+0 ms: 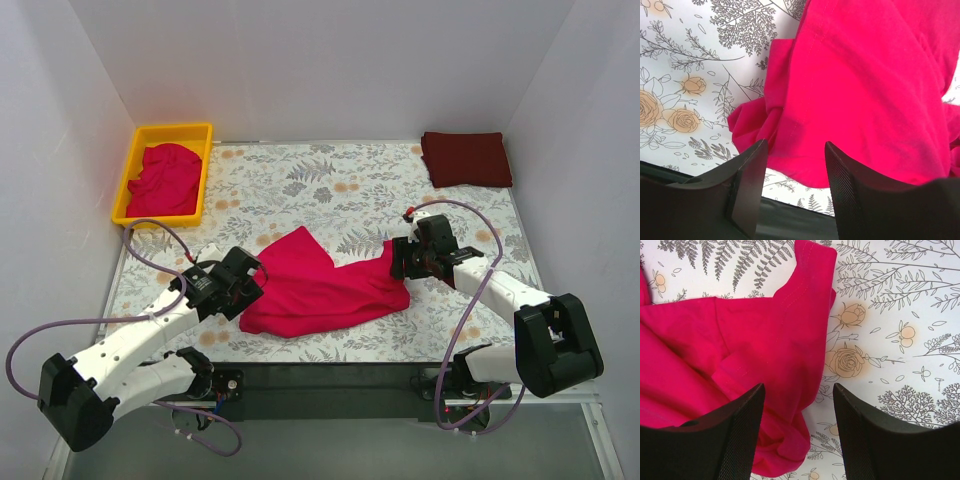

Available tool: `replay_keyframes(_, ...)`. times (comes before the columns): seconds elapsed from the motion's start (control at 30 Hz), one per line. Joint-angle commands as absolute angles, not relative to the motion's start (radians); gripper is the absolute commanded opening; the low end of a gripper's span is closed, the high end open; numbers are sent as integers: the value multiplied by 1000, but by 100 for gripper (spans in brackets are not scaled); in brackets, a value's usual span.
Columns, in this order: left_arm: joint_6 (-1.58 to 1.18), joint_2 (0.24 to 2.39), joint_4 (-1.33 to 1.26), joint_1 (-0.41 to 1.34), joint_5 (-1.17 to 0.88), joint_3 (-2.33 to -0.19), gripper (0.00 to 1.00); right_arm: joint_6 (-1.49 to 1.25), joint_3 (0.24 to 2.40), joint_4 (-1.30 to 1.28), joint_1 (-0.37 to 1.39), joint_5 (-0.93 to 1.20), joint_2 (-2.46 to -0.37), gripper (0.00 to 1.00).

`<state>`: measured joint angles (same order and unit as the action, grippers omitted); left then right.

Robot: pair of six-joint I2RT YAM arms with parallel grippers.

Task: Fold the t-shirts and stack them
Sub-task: Flatten the tshirt out

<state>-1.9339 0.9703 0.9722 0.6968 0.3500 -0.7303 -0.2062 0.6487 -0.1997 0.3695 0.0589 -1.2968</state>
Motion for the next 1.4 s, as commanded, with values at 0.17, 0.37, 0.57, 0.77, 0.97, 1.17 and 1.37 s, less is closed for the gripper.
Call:
replay_keyframes(0.17, -2013, 962, 1045, 698, 351, -749, 45, -209, 640, -161, 371, 67, -1272, 63)
replay_keyframes(0.37, -2020, 953, 1003, 699, 325, -706, 40, -206, 632, -156, 371, 67, -1270, 63)
replay_keyframes(0.57, -2023, 995, 939, 698, 311, -680, 38, -204, 627, -153, 371, 68, -1270, 63)
replay_keyframes(0.77, -2026, 994, 914, 698, 344, -672, 37, -198, 624, -152, 371, 57, -1262, 63)
replay_keyframes(0.97, -2040, 1006, 905, 698, 376, -676, 34, -196, 621, -149, 371, 40, -1269, 63)
replay_keyframes(1.17, -2066, 997, 908, 698, 408, -663, 24, -201, 629, -143, 364, 5, -1267, 63)
replay_keyframes(1.37, -2079, 965, 945, 698, 474, -666, 0, -222, 664, -126, 313, 6, -1281, 63)
